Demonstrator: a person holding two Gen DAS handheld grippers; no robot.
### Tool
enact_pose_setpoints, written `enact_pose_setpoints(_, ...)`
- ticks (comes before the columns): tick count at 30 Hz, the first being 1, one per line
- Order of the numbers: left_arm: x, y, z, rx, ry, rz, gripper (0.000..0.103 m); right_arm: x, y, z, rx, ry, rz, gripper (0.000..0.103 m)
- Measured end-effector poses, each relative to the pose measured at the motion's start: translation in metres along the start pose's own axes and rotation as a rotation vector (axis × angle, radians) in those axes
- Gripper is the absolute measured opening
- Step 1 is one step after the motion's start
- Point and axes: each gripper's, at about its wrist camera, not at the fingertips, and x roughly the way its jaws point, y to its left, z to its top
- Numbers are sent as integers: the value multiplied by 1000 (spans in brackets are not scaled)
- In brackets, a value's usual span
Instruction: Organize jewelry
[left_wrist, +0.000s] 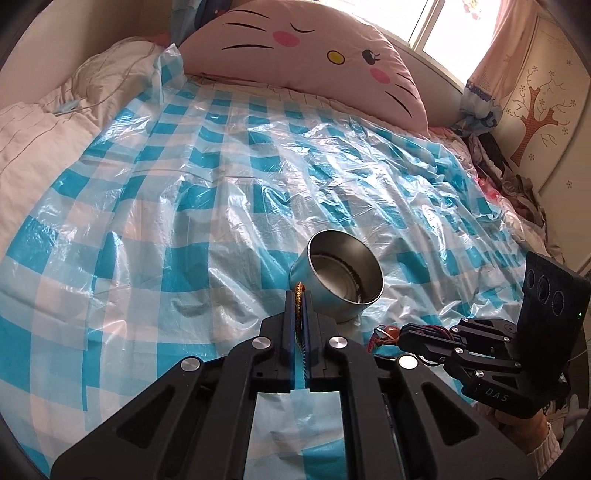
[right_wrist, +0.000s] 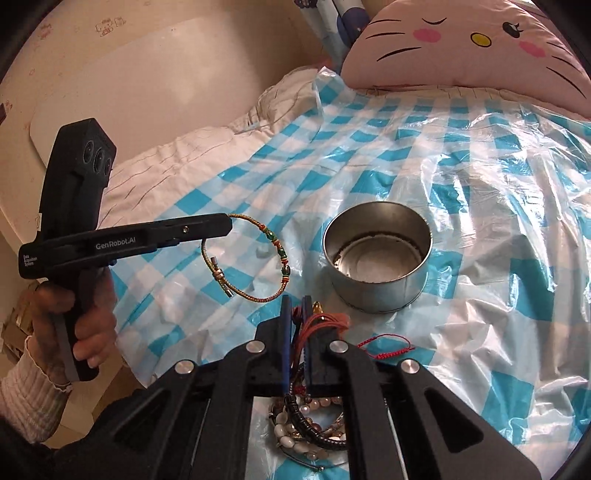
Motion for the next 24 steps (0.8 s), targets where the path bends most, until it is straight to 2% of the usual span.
enact_pose_setpoints(7, 8, -27, 24, 8, -29, -56, 3, -8, -3, 26, -96, 42, -69, 6)
enact_pose_setpoints(13, 47, -41, 40, -14, -5, -96, 3, 1, -5, 49, -198, 86, -133, 6)
enact_pose_setpoints(14, 59, -42, 41, -9, 25, -86, 3, 3, -5, 53, -215, 94, -143, 6)
enact_pose_setpoints(16, 86, -42, 40, 15, 102, -5, 4, 14, -4, 61, -255, 124, -161, 6)
enact_pose_setpoints(18, 96, -39, 37, 30, 112, 53, 6, 27, -4, 67, -296, 166, -181, 6)
enact_pose_setpoints(19, 93, -36, 36, 29, 100, 61, 8, 33, -3, 70, -319, 185, -188, 6)
enact_pose_setpoints(20, 87, -33, 35, 22, 83, 67, 17, 38, -3, 72, -338, 200, -192, 6)
enact_pose_setpoints(21, 80, -29, 34, 13, 62, 78, 30, 43, -3, 74, -351, 215, -195, 6)
enact_pose_setpoints(23, 66, -22, 31, -1, 16, 111, 45, 53, -4, 80, -366, 246, -195, 6)
enact_pose_setpoints(24, 60, -18, 30, -9, 2, 115, 46, 58, -4, 83, -371, 256, -194, 7)
